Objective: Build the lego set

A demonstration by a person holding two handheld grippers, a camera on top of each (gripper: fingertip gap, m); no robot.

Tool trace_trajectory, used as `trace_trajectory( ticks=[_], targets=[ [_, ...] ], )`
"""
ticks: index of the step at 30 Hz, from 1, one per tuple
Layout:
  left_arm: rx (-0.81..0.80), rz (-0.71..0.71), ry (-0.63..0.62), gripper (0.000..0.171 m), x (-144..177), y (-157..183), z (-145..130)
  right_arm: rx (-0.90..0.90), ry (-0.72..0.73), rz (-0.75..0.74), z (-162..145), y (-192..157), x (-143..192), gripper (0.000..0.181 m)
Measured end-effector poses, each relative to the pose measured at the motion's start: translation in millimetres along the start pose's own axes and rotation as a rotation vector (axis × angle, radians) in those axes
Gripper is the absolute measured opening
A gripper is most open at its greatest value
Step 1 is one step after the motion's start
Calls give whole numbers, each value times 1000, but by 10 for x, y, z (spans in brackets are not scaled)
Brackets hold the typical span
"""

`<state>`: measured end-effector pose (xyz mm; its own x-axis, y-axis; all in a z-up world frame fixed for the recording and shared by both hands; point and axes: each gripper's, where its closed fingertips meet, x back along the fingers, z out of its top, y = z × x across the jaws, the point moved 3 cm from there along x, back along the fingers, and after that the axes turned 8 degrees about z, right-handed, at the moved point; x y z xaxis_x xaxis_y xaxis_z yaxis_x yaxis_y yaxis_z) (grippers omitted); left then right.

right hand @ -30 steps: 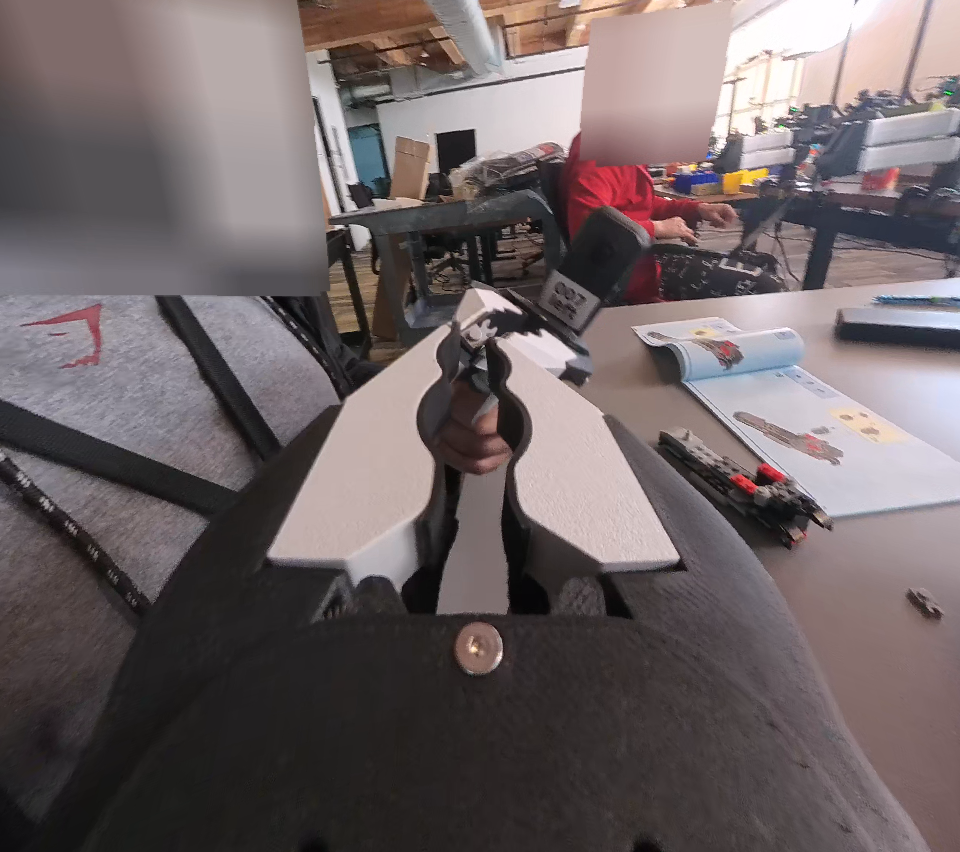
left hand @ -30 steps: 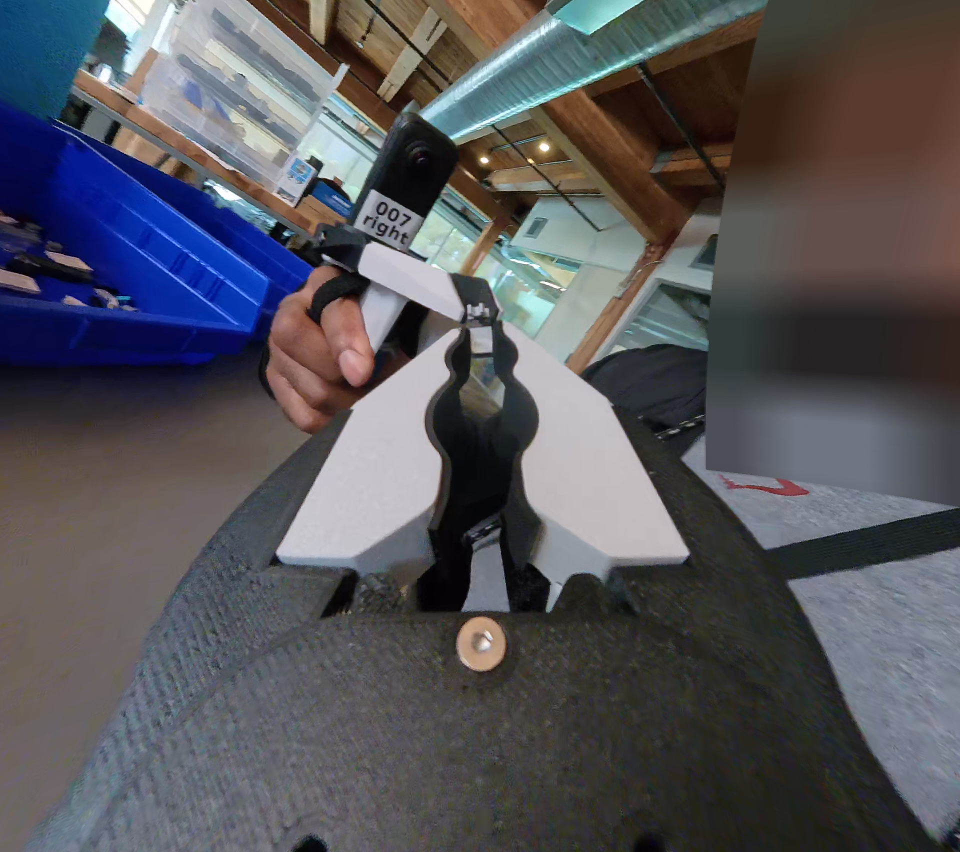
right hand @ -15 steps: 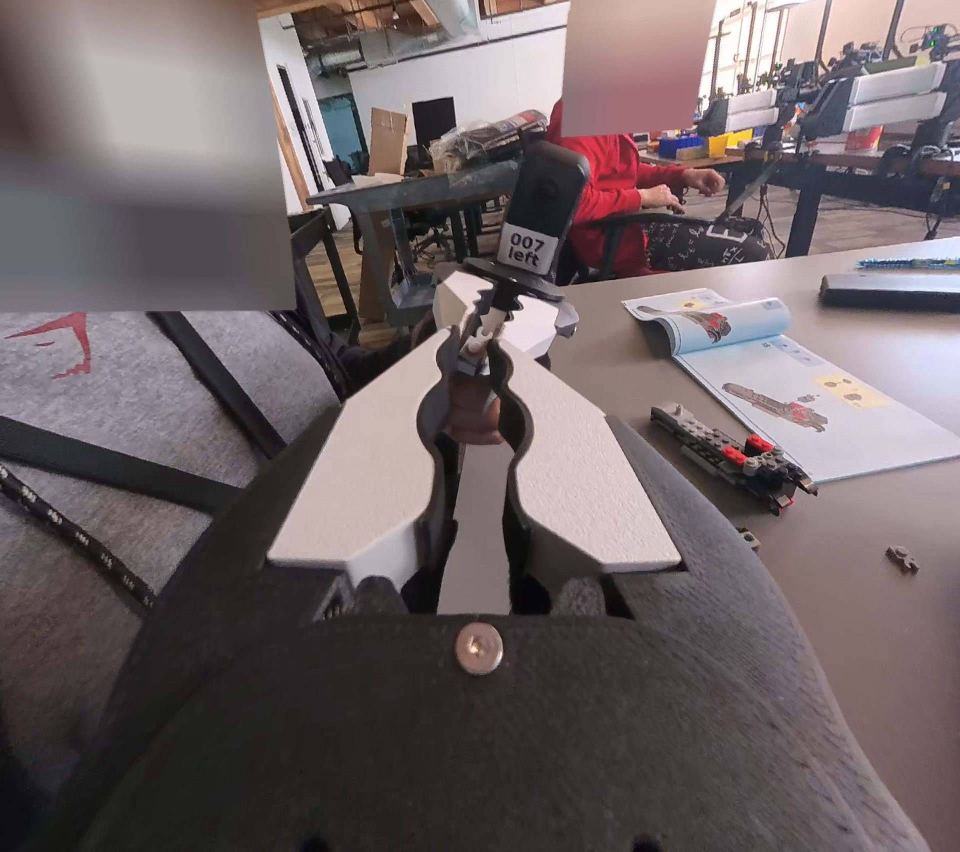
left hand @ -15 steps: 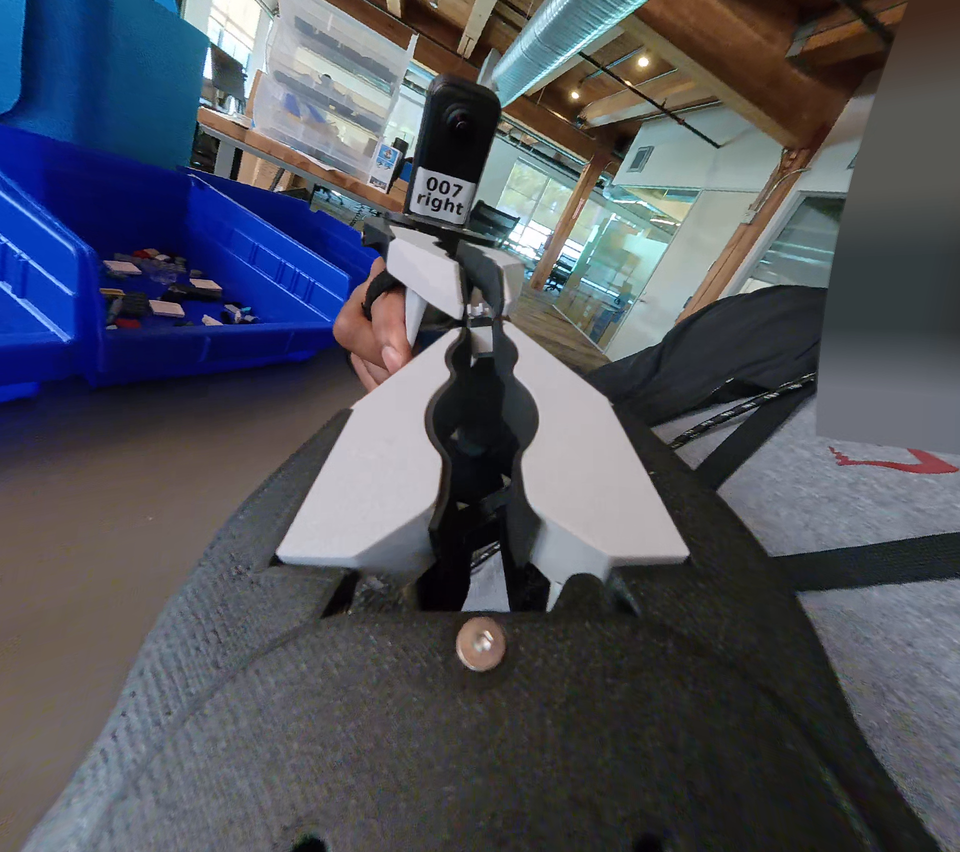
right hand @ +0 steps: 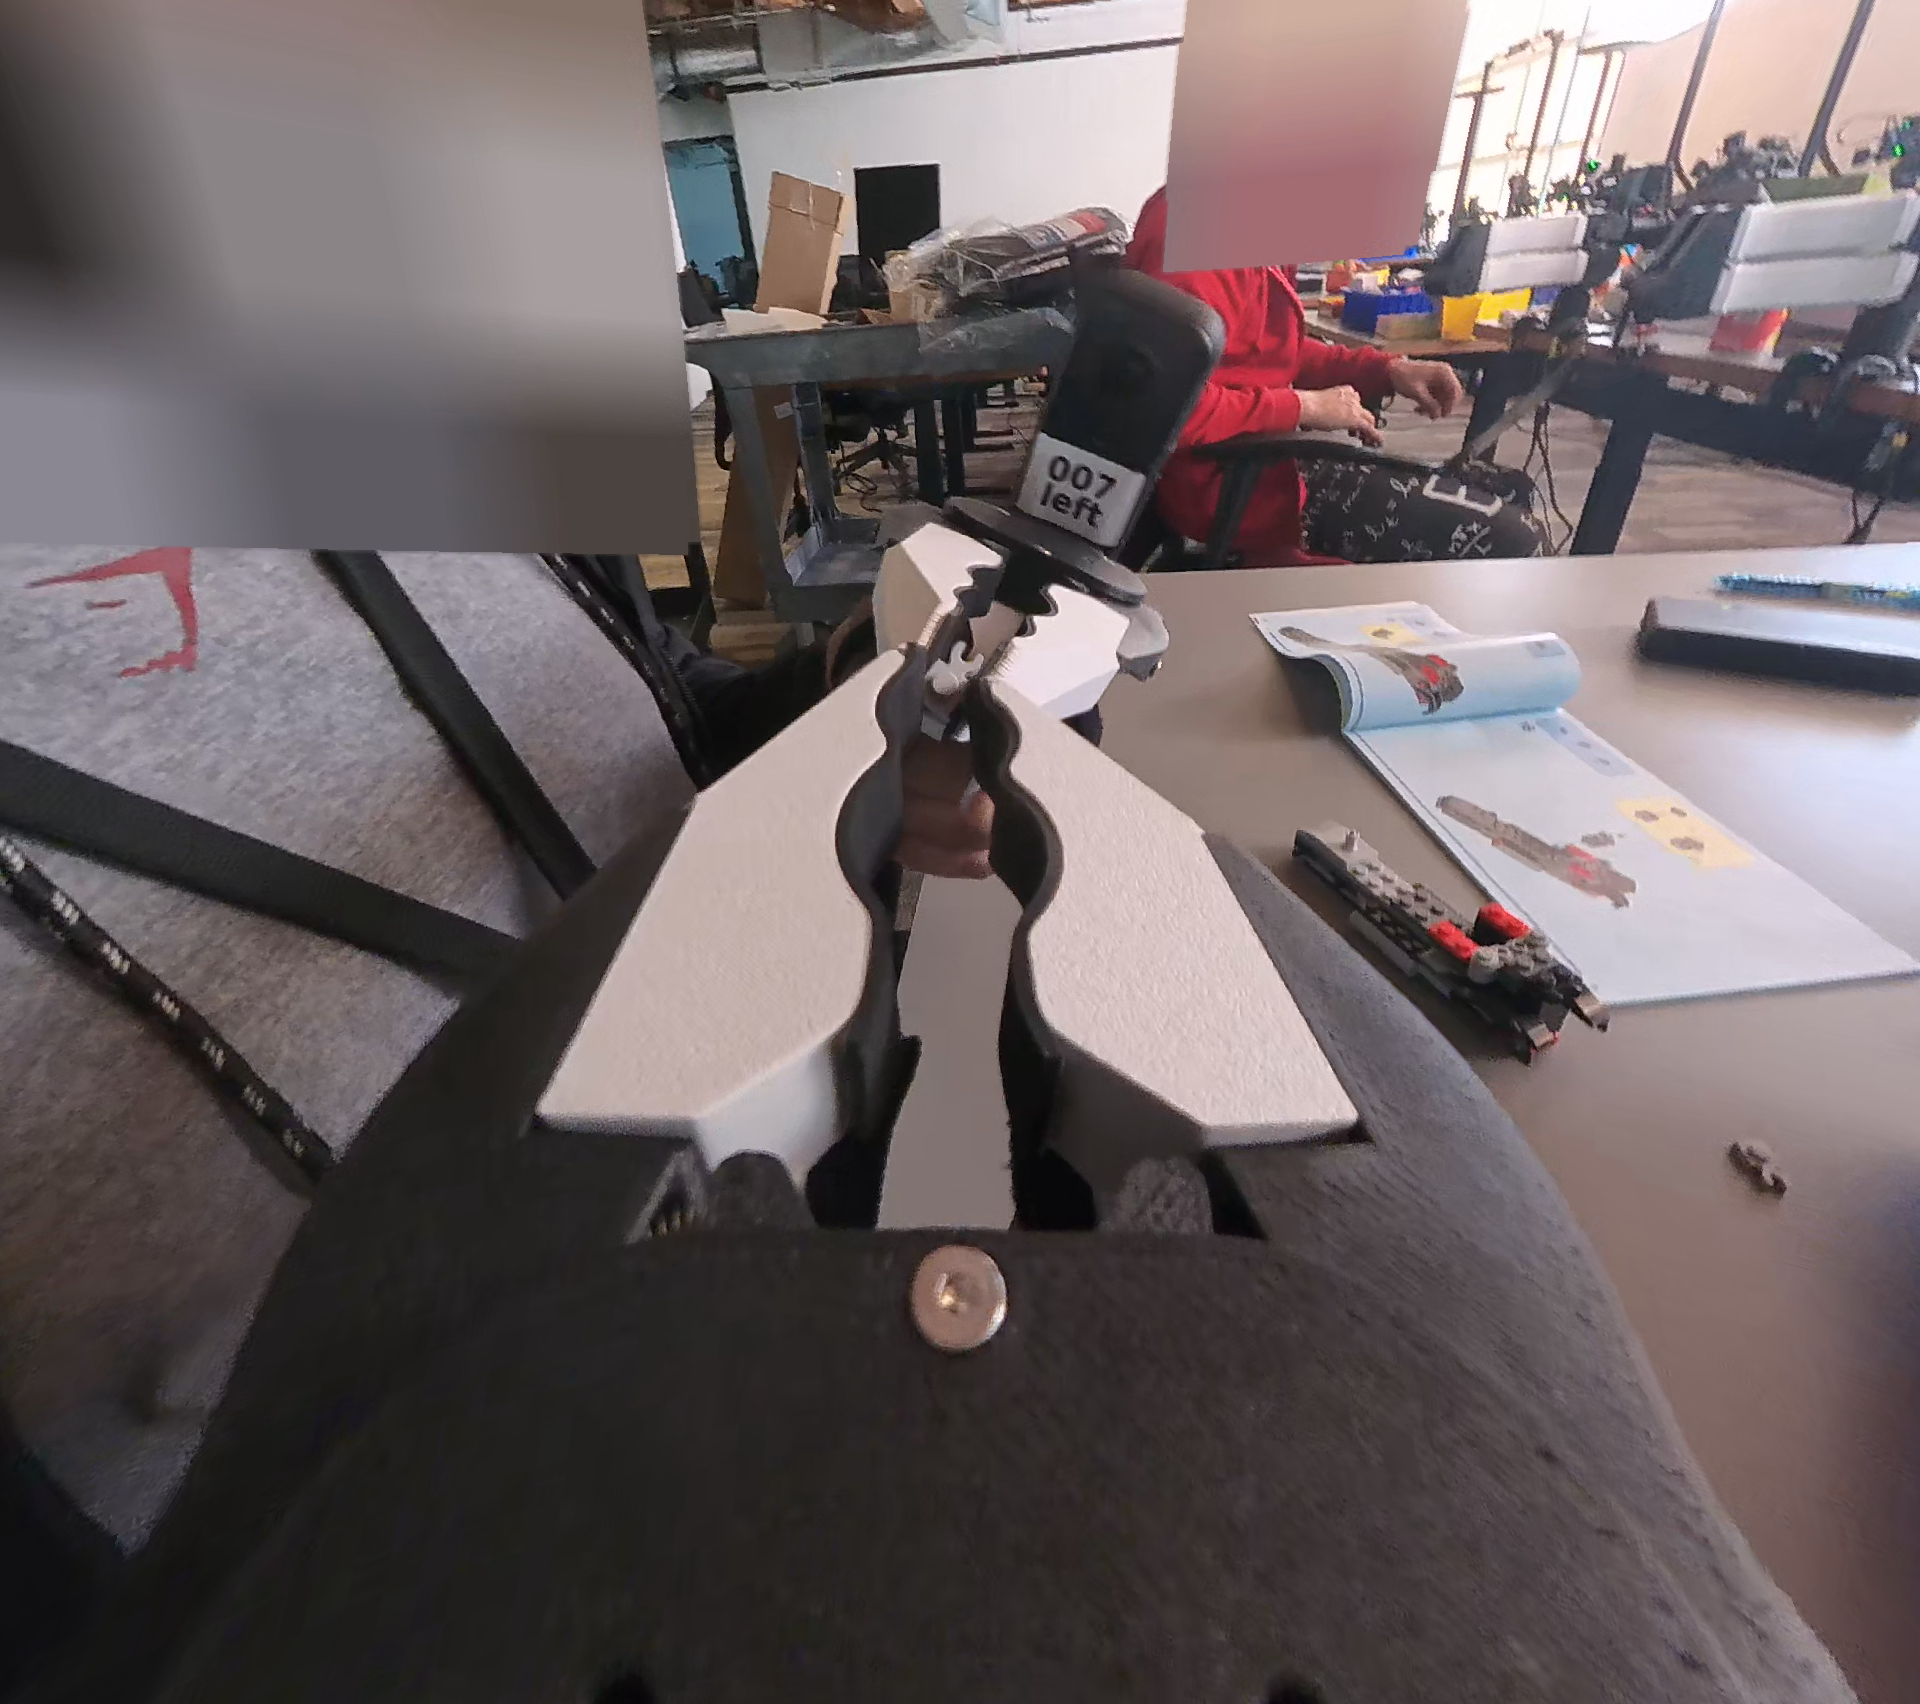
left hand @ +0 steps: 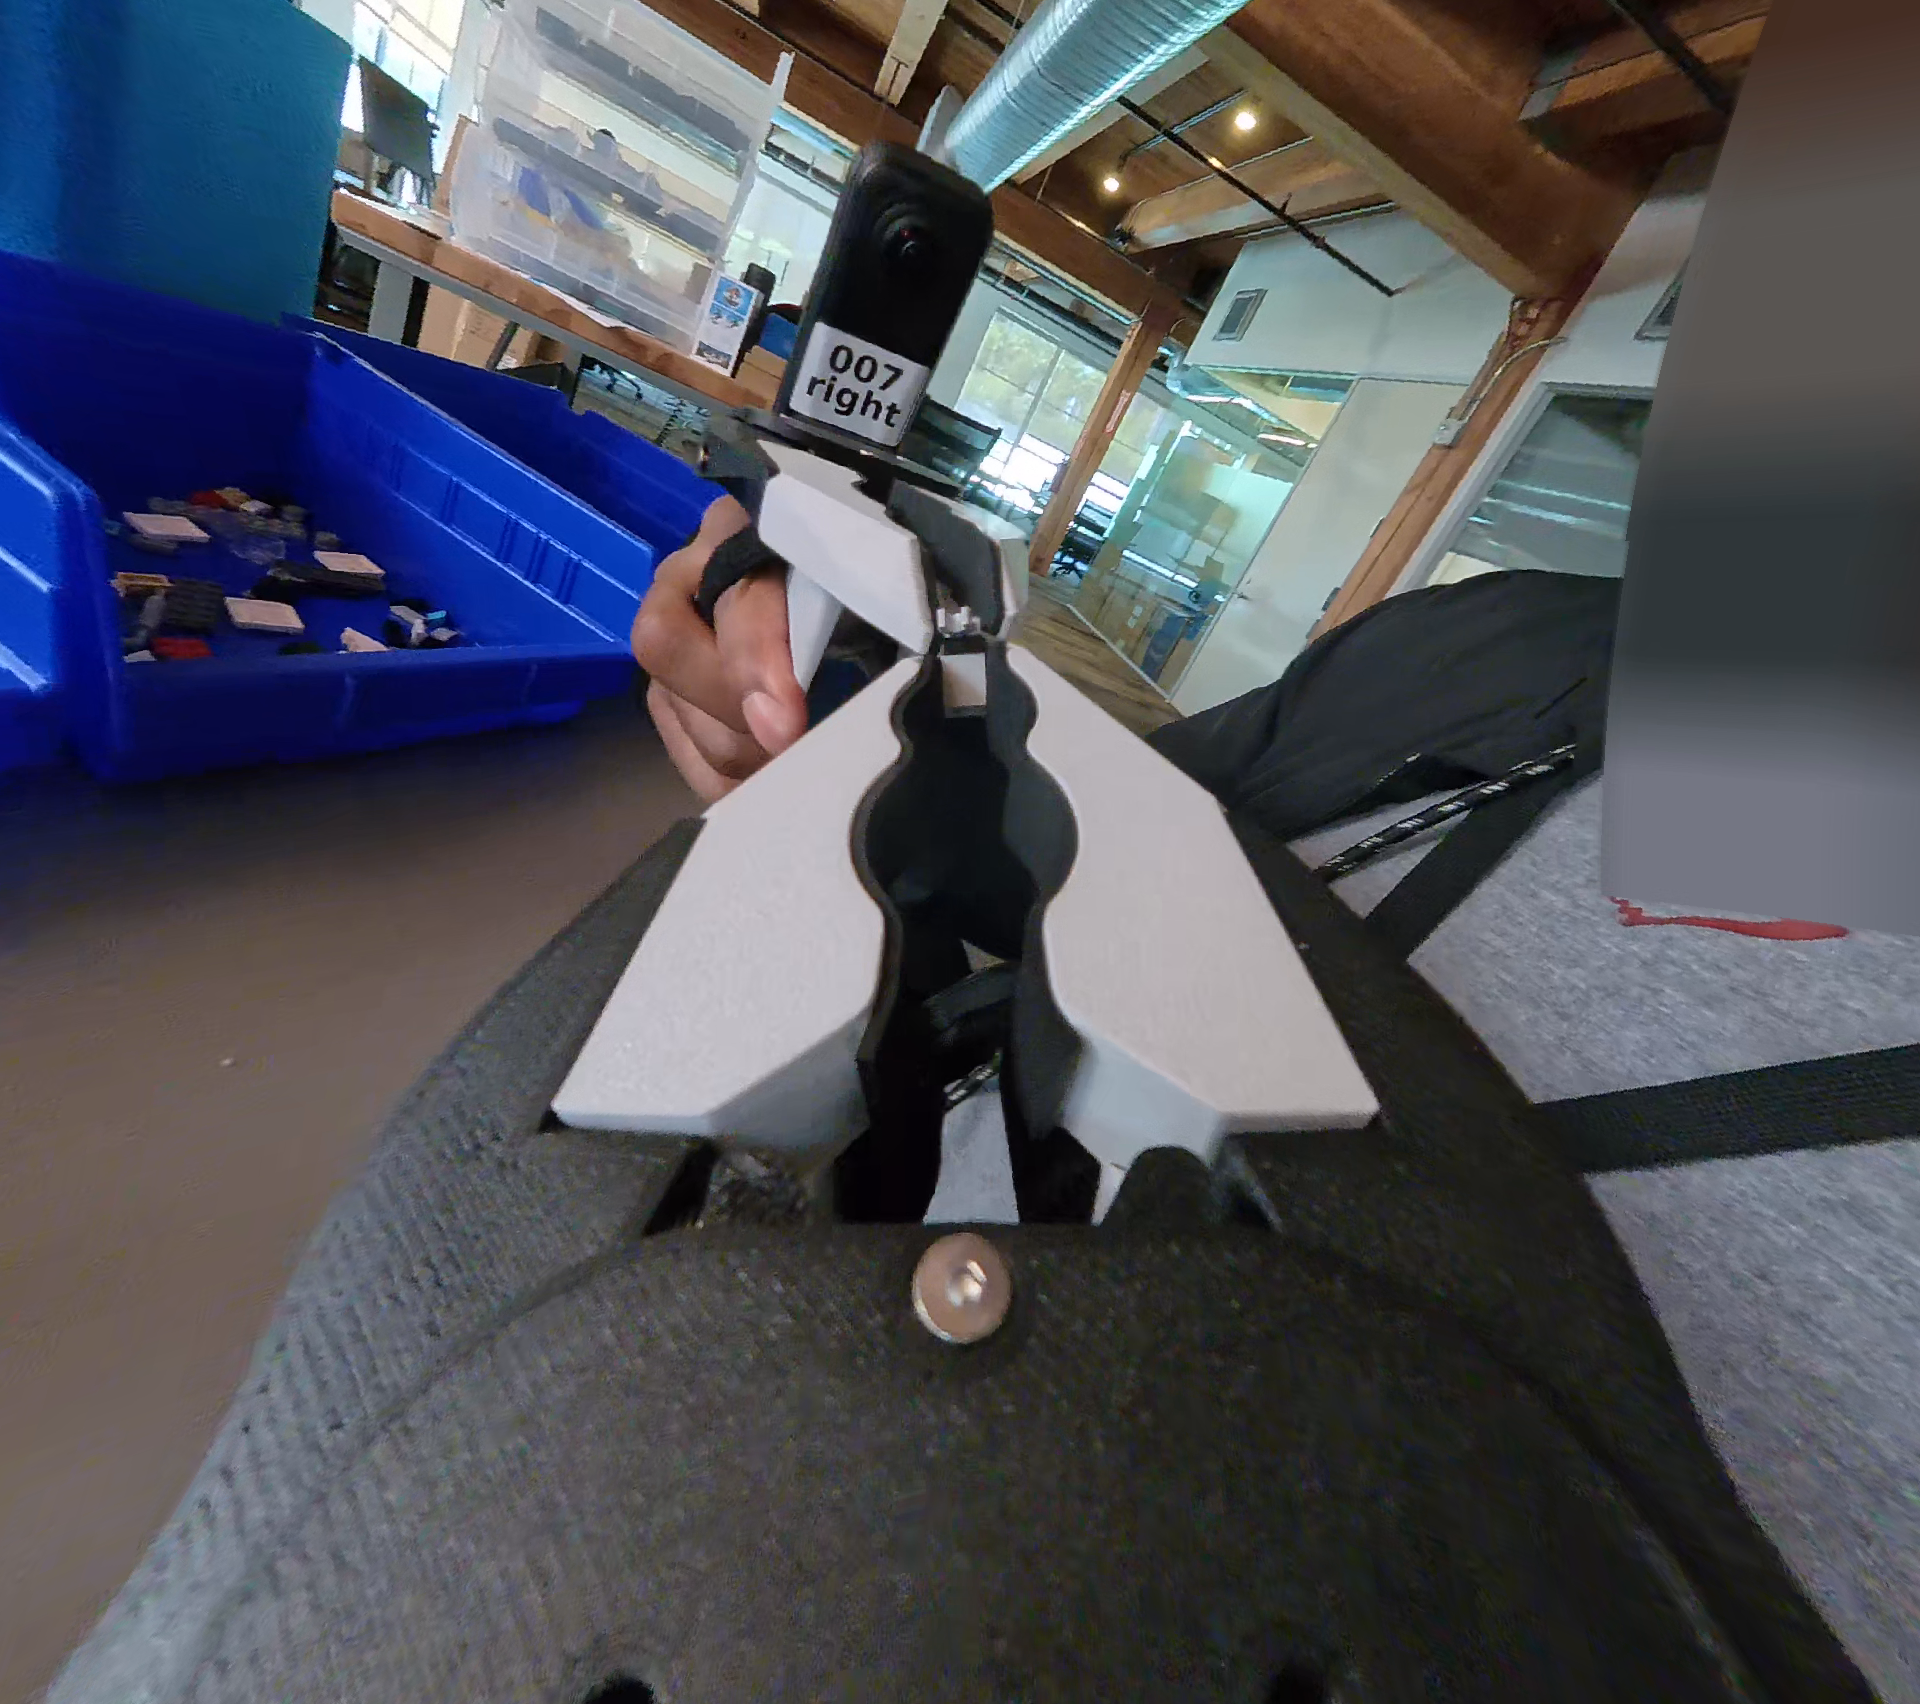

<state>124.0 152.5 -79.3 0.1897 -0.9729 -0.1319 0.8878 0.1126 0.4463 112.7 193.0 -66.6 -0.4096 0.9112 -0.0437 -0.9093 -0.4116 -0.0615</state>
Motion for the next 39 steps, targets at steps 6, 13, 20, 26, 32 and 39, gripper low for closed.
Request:
trace_trajectory(
  ticks=[6, 13, 20, 26, 32, 39],
  targets=[
    [76, -62, 13, 8, -2, 14, 3, 22, 20, 38, 11, -10, -10, 9],
    [158, -138, 24, 8, -3, 41, 2, 48, 30, 86, 32, -27, -20, 8],
    [162, -131, 25, 8, 6, 25, -5, 41, 27, 88, 19, -12, -24, 8],
    [118, -95, 13, 8, 8, 20, -3, 17, 48, 71, 21, -2, -8, 11],
    [92, -75, 1, 8, 4, 16, -14, 21, 8, 70, 0, -21, -23, 17],
    [89, -84, -9, 8, 6, 37, -19, 51, -10, 75, -3, -50, -34, 14]
  ],
)
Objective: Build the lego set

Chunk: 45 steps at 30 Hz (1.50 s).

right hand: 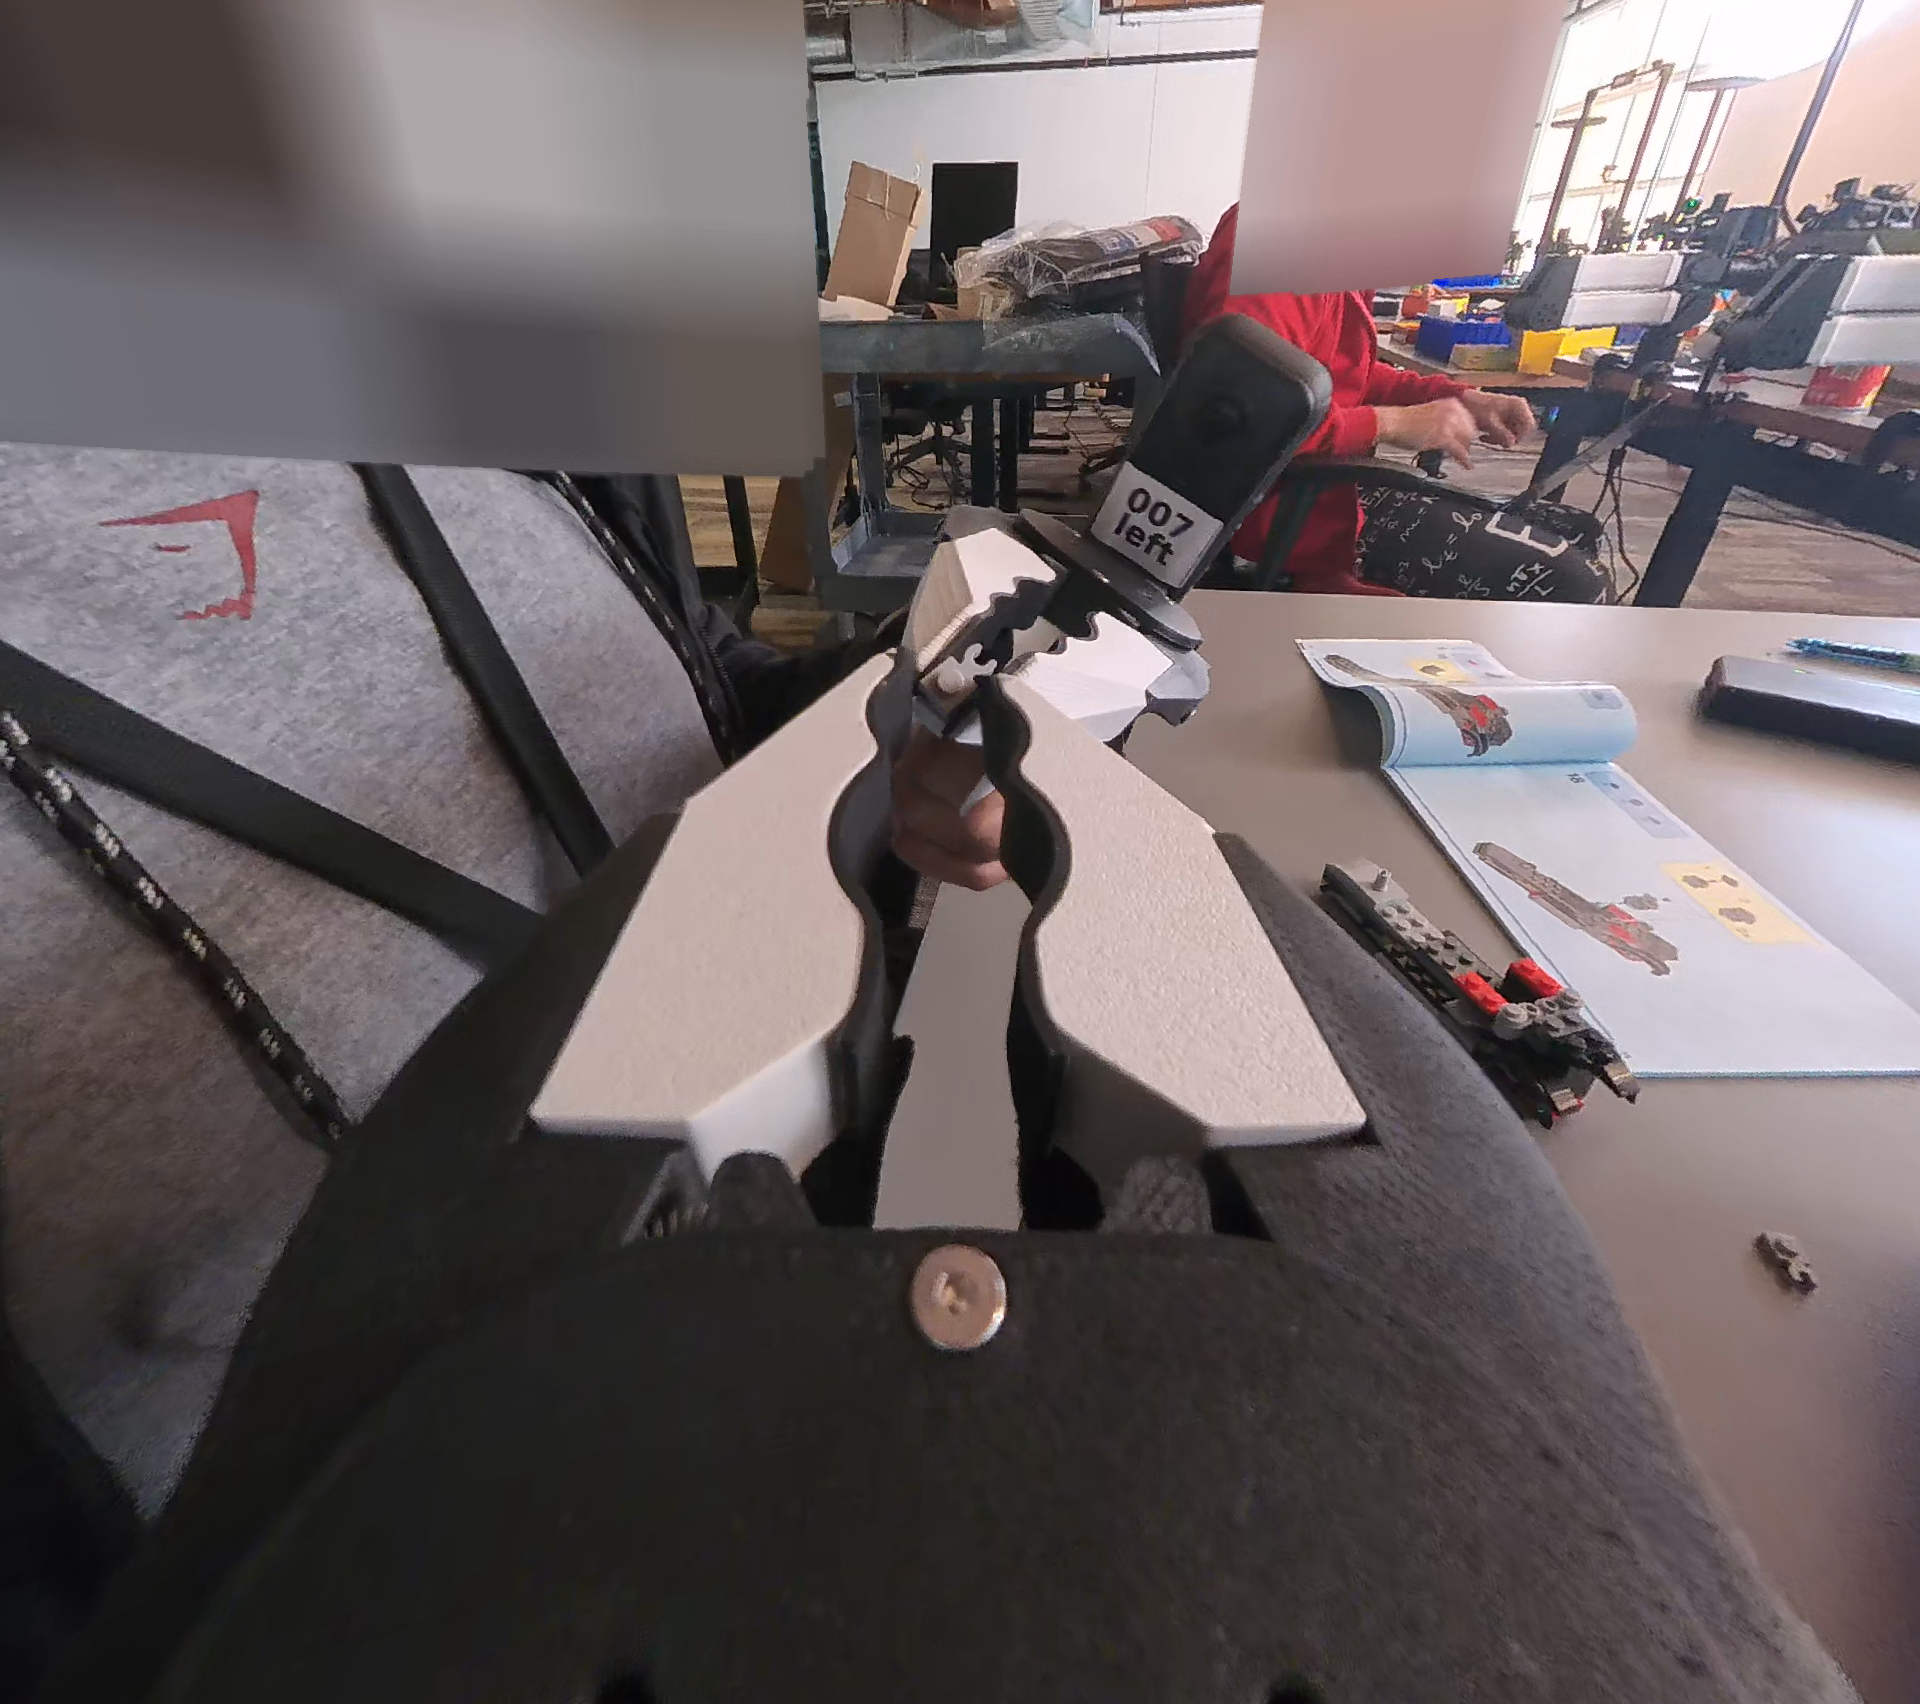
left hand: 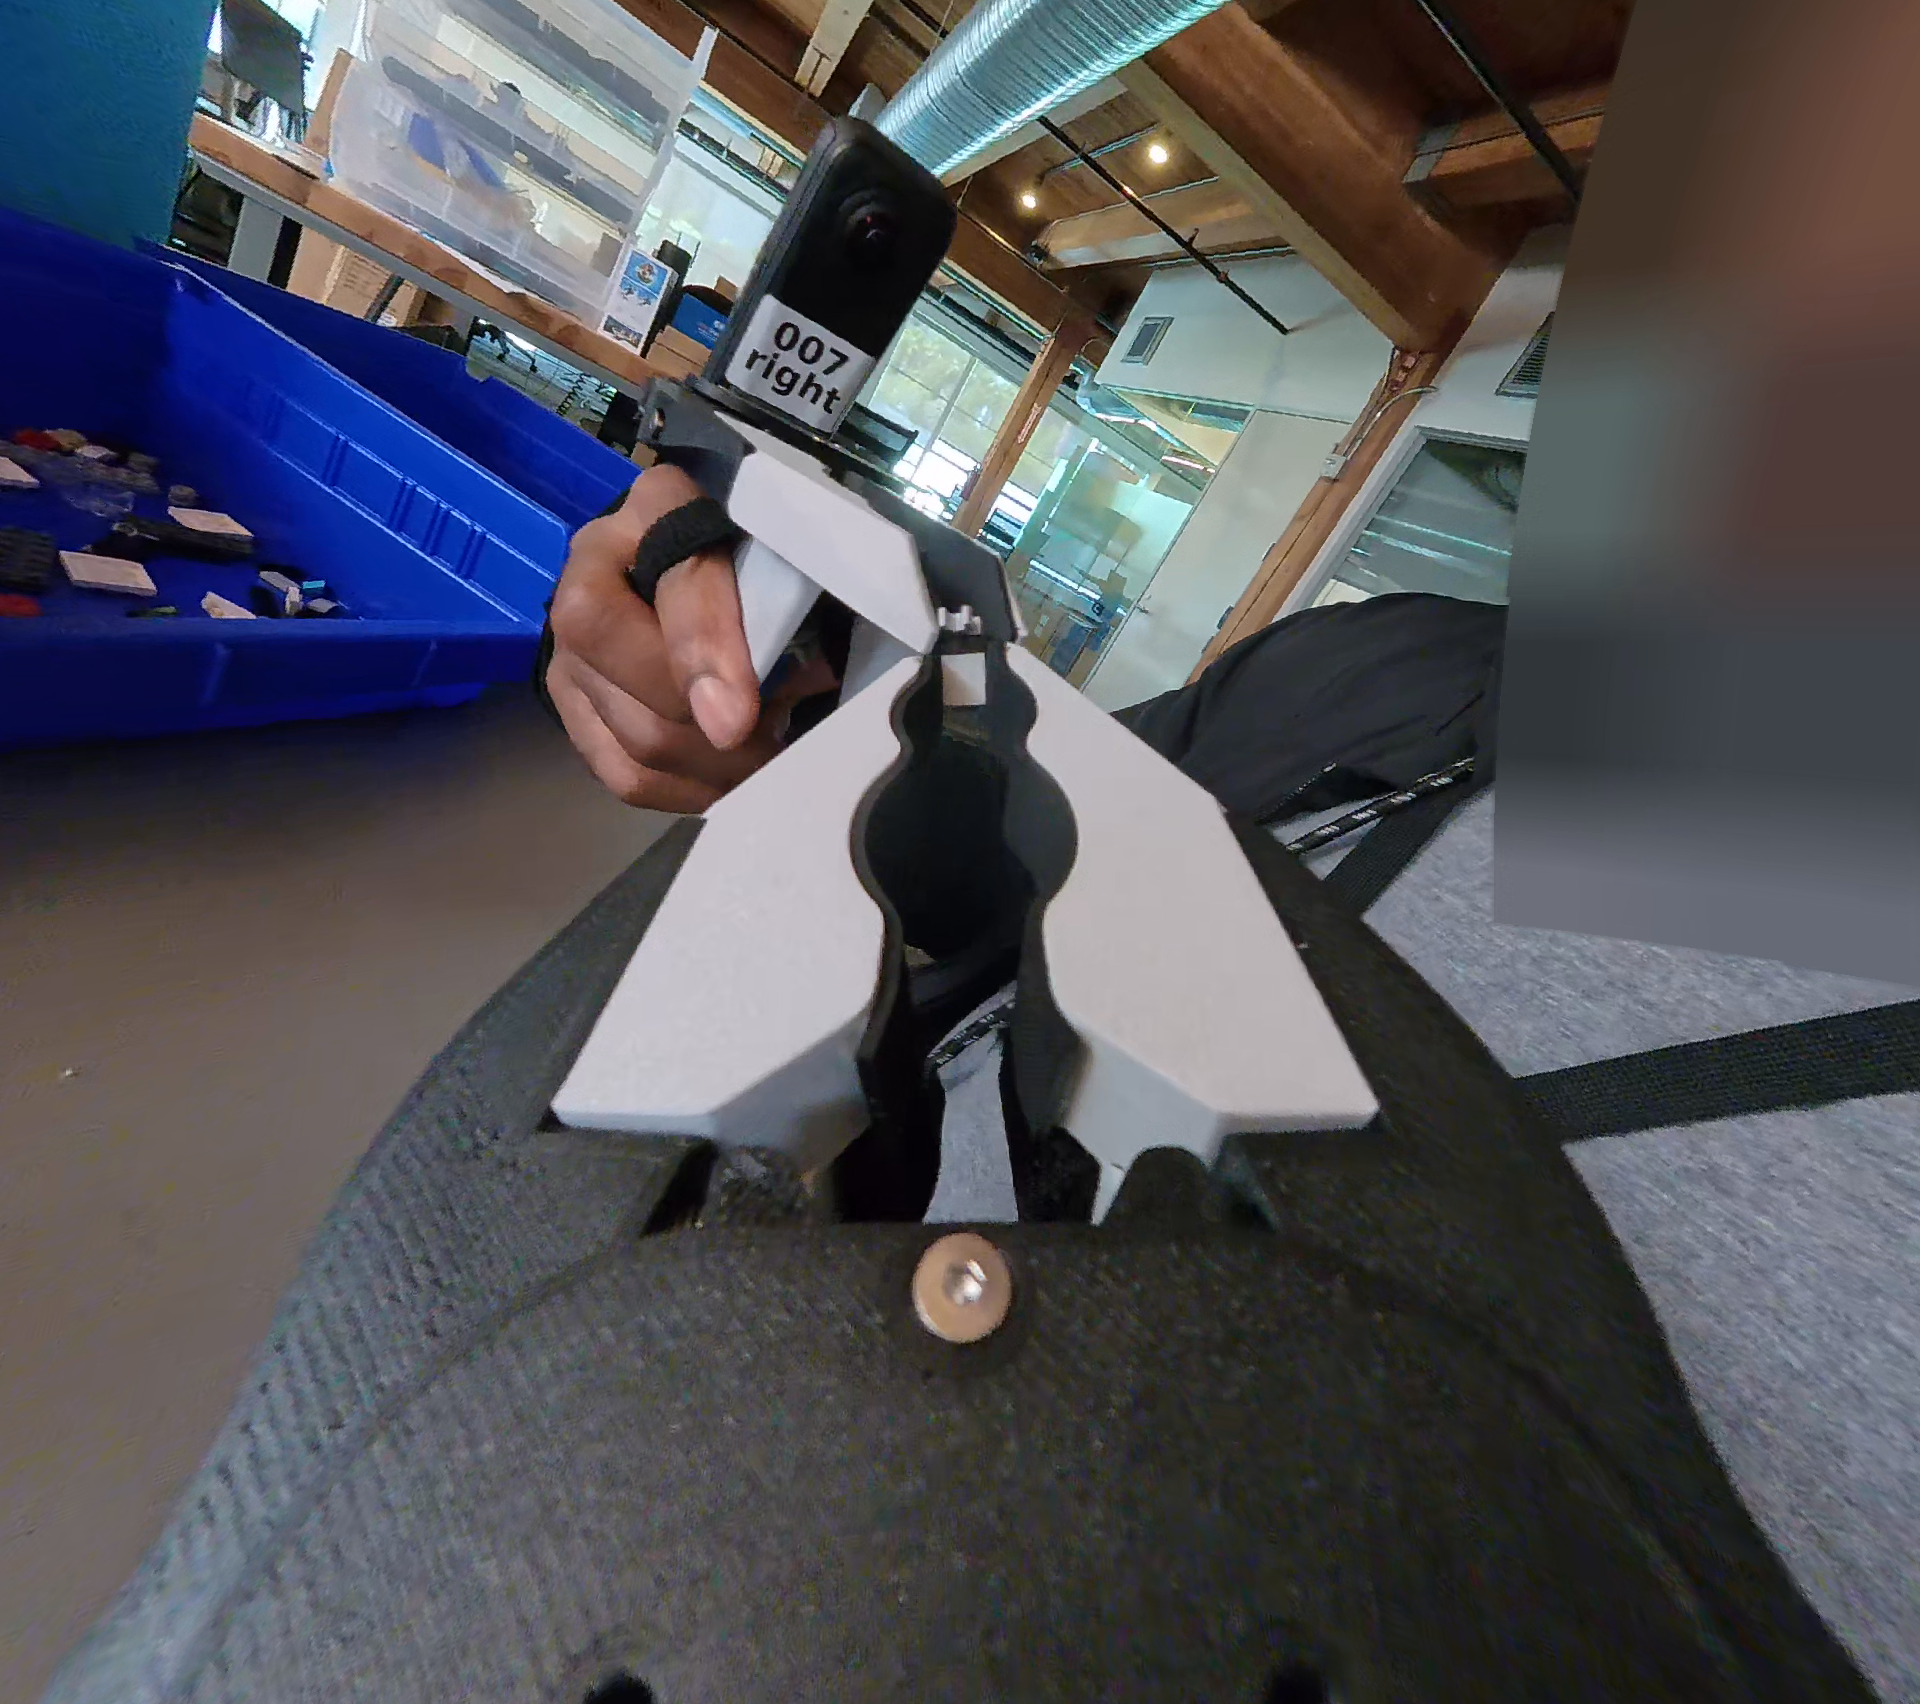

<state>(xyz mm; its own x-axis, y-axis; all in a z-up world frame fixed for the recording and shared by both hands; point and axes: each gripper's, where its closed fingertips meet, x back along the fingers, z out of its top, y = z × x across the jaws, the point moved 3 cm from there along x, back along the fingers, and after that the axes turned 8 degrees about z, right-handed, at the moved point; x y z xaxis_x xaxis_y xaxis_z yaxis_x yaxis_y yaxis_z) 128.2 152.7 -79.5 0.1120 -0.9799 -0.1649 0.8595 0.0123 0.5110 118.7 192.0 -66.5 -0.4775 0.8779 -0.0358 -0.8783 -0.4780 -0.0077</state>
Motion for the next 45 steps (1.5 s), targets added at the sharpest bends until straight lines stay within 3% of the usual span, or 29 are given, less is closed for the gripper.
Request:
trace_trajectory(
  ticks=[18, 27, 32, 38, 45],
  targets=[
    [193, -147, 62, 9, 14, -4, 6, 19, 23, 66, 14, 25, -30, 12],
    [137, -91, 67, 8, 56, -25, 41, 10, 63, -20, 97, 54, 52, 25],
    [100, -64, 42, 8, 32, -14, 12, -16, 25, -17, 52, 42, -3, 24],
    [50, -23, 7, 8, 13, -20, -17, -35, 4, -24, 31, 52, -17, 10],
    [-23, 41, -15, 8, 22, -32, -15, -70, -17, -27, 5, 54, -6, 11]
  ],
)
